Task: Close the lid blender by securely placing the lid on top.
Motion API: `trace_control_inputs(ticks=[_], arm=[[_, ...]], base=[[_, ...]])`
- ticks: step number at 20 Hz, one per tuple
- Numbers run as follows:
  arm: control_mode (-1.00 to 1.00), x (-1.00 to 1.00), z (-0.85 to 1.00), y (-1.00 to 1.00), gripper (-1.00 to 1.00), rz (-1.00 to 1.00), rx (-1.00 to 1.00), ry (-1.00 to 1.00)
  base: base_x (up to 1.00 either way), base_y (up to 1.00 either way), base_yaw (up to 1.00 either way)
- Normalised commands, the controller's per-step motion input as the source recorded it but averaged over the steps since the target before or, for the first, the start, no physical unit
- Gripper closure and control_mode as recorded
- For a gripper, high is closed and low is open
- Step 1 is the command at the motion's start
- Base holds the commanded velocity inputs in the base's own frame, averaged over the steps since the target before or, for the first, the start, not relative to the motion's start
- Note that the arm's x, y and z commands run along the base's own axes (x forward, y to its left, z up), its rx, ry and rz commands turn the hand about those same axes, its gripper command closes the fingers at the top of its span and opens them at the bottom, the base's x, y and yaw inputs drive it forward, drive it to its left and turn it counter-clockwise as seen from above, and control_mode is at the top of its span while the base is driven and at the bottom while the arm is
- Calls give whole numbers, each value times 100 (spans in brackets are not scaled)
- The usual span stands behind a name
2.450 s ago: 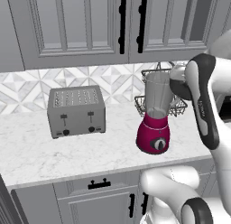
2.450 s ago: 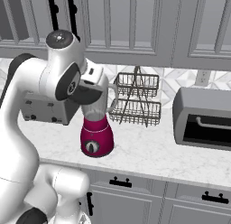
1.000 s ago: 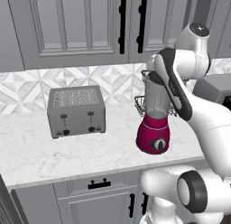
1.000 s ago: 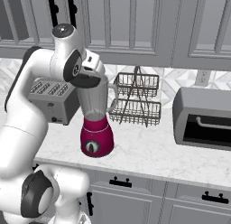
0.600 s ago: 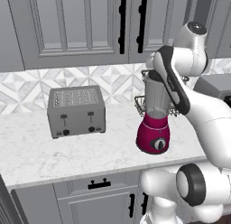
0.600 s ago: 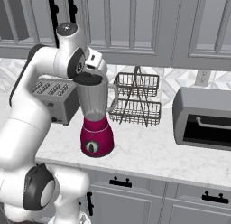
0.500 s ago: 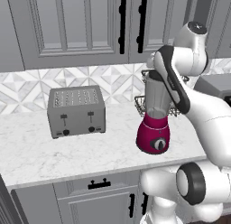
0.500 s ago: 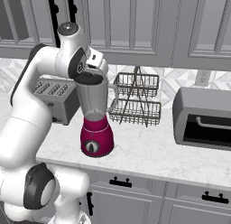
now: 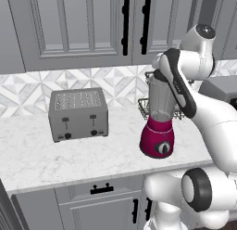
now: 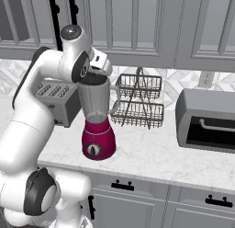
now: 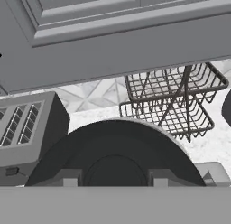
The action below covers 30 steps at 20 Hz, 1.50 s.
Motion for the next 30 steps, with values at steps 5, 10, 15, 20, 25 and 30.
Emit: trace_control_inputs(ticks=[5, 10, 15, 20, 25, 30], arm=[[-100, 0, 0, 0, 100, 0, -4, -15], [-100, 7, 0, 0, 100, 0, -7, -1], [-100, 15, 0, 0, 100, 0, -6, 0], [-100, 4, 0, 0, 100, 0, -5, 0], [-100, 6, 0, 1, 100, 0, -2, -3], [-100, 14, 0, 8, 100, 0, 0, -3]], base=[[0, 0, 0], [0, 0, 0], [0, 0, 0], [0, 0, 0], [0, 0, 0], [0, 0, 0]])
